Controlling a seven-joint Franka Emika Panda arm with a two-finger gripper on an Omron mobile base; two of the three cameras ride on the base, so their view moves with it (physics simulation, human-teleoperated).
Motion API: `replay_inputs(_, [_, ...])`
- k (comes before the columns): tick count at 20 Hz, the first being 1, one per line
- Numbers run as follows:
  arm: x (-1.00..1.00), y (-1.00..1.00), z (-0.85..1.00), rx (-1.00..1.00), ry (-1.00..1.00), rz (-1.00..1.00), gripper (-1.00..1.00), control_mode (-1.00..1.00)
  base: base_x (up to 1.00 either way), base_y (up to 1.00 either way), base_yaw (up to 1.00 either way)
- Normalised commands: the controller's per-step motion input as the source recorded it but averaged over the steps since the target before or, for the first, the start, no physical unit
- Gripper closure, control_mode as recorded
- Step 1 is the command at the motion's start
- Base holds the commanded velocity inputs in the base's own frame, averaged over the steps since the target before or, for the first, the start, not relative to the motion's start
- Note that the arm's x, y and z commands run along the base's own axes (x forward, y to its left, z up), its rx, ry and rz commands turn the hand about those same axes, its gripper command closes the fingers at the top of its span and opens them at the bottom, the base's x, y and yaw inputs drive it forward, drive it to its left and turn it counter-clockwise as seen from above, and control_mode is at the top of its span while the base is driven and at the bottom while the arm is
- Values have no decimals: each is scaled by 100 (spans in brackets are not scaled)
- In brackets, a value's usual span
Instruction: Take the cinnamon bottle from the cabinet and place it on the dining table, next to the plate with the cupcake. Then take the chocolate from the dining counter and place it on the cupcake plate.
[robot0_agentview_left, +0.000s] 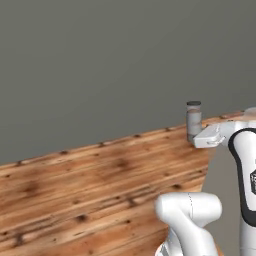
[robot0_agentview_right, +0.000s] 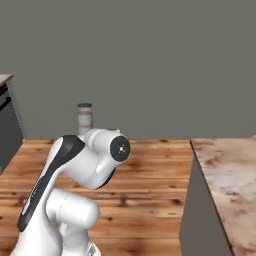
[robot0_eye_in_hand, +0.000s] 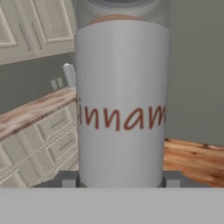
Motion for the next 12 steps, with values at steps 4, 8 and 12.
replay_inputs(4, [0,0,0,0,0,0,100,100,90,23,-6])
replay_inputs(8, [0,0,0,0,0,0,100,100,82,20,-17])
replay_inputs(12, [0,0,0,0,0,0,100,100,66,20,-35])
